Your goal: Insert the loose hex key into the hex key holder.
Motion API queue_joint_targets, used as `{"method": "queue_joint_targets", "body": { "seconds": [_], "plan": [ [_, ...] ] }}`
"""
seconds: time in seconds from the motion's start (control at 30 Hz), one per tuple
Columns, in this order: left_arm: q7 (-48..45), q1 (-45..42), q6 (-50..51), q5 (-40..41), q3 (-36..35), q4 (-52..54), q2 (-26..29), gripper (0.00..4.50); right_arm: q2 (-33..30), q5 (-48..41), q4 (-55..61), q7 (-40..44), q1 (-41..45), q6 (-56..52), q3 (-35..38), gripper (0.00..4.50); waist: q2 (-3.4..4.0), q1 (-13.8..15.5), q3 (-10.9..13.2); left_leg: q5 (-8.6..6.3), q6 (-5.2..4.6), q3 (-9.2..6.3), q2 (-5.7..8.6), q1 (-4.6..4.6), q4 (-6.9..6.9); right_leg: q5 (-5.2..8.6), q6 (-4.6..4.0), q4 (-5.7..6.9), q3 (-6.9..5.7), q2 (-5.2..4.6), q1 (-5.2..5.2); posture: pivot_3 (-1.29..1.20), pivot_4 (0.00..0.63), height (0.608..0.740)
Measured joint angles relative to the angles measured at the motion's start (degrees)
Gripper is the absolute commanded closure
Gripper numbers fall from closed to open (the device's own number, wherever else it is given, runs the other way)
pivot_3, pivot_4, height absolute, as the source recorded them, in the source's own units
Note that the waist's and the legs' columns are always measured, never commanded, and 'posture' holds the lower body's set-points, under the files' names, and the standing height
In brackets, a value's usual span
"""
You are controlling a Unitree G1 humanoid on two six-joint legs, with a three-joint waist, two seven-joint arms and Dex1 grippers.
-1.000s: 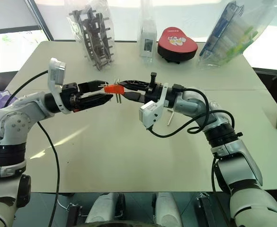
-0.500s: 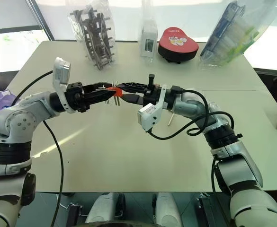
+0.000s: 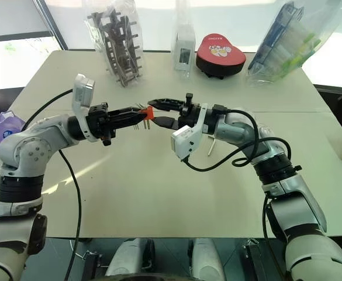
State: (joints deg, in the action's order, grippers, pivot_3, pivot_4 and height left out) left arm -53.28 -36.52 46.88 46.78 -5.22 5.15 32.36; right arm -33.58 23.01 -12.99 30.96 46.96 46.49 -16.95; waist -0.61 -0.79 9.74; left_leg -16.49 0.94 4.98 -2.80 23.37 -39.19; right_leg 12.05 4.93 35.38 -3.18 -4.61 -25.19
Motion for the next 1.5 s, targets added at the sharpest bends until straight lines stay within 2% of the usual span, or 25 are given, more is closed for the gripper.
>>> {"method": "queue_joint_targets", "body": {
  "seconds": [0.03,0.23,0.33,0.4,0.57,0.7,0.83,1.0,1.2,1.5],
  "plan": [
    [-0.01,0.0,-0.09,-0.11,0.01,-0.11,-0.02,4.38,-0.04,-0.28,0.35,0.05,-0.11,-0.1,0.0,0.04,0.0,-0.01,0.0,0.0,0.0,-0.01,0.0,0.0,0.0,0.0,0.0,0.0,0.0,0.0,0.0,0.0,0.15,0.74],
    [-0.06,-0.02,-1.99,-2.27,0.06,-0.18,-0.1,4.38,-1.95,-5.66,1.67,4.21,-2.52,-3.29,0.1,0.04,0.0,0.09,0.0,0.0,-0.01,0.0,0.0,0.0,-0.01,0.0,0.0,-0.01,0.0,0.0,0.02,0.0,0.15,0.74],
    [0.11,0.02,-3.08,-3.14,0.09,-0.12,-0.11,4.38,-3.16,-10.66,3.22,7.34,-5.18,-11.14,1.74,0.04,0.0,0.17,0.0,0.0,-0.01,-0.03,0.0,0.0,-0.01,0.0,0.0,-0.01,-0.01,0.0,0.04,0.0,0.15,0.74],
    [0.5,0.14,-3.82,-4.12,0.06,-0.11,-0.05,4.38,-3.61,-14.88,4.66,9.3,-7.62,-21.54,4.29,0.04,0.0,0.21,0.0,-0.01,-0.02,-0.01,0.0,0.0,-0.03,0.0,0.0,-0.02,-0.01,0.0,0.05,0.0,0.15,0.74],
    [1.11,0.83,-5.31,-5.93,0.03,0.26,0.06,4.38,-3.85,-28.13,16.15,12.03,-12.01,-66.27,11.85,0.04,0.0,0.22,0.0,-0.16,-0.29,-0.04,-0.01,0.0,-0.03,0.0,-0.01,0.02,-0.02,0.0,0.04,0.0,0.15,0.74],
    [1.62,0.93,-6.17,-6.72,0.06,1.14,-0.32,4.38,-1.94,-35.79,24.51,8.84,-11.65,-97.03,15.55,0.04,0.01,0.15,-0.01,-0.17,-0.32,-0.06,-0.01,0.0,-0.02,0.0,-0.01,0.04,-0.02,0.01,0.02,0.0,0.15,0.74],
    [2.19,0.99,-6.47,-7.46,0.6,1.66,-1.1,4.38,1.13,-37.37,29.02,2.55,-9.71,-114.28,15.62,0.04,0.01,0.21,-0.01,-0.18,-0.32,-0.05,0.0,0.02,-0.02,0.0,-0.01,0.04,-0.02,0.0,0.01,0.0,0.15,0.74],
    [2.61,1.02,-6.49,-7.68,1.07,1.71,-1.22,4.38,2.27,-36.63,30.63,-3.64,-8.89,-124.03,14.27,0.04,0.0,0.35,-0.01,-0.2,-0.35,-0.05,0.03,0.05,-0.02,0.0,-0.01,-0.02,-0.01,-0.01,0.01,0.0,0.15,0.74],
    [3.06,1.26,-6.48,-7.66,1.04,2.27,-1.17,4.38,3.96,-35.0,27.06,-9.41,-8.43,-131.39,13.04,0.04,0.0,0.16,-0.01,-0.2,-0.35,-0.05,0.03,0.05,-0.01,0.0,-0.01,-0.02,-0.01,0.0,0.0,0.0,0.15,0.74],
    [3.84,2.21,-6.44,-7.62,1.03,3.51,-1.11,4.38,9.59,-34.33,21.11,-14.46,-7.0,-134.57,14.17,0.04,0.0,0.12,-0.01,-0.2,-0.36,-0.07,0.03,0.05,-0.01,0.0,-0.01,-0.01,-0.01,0.01,-0.01,0.0,0.15,0.74]
  ]
}}
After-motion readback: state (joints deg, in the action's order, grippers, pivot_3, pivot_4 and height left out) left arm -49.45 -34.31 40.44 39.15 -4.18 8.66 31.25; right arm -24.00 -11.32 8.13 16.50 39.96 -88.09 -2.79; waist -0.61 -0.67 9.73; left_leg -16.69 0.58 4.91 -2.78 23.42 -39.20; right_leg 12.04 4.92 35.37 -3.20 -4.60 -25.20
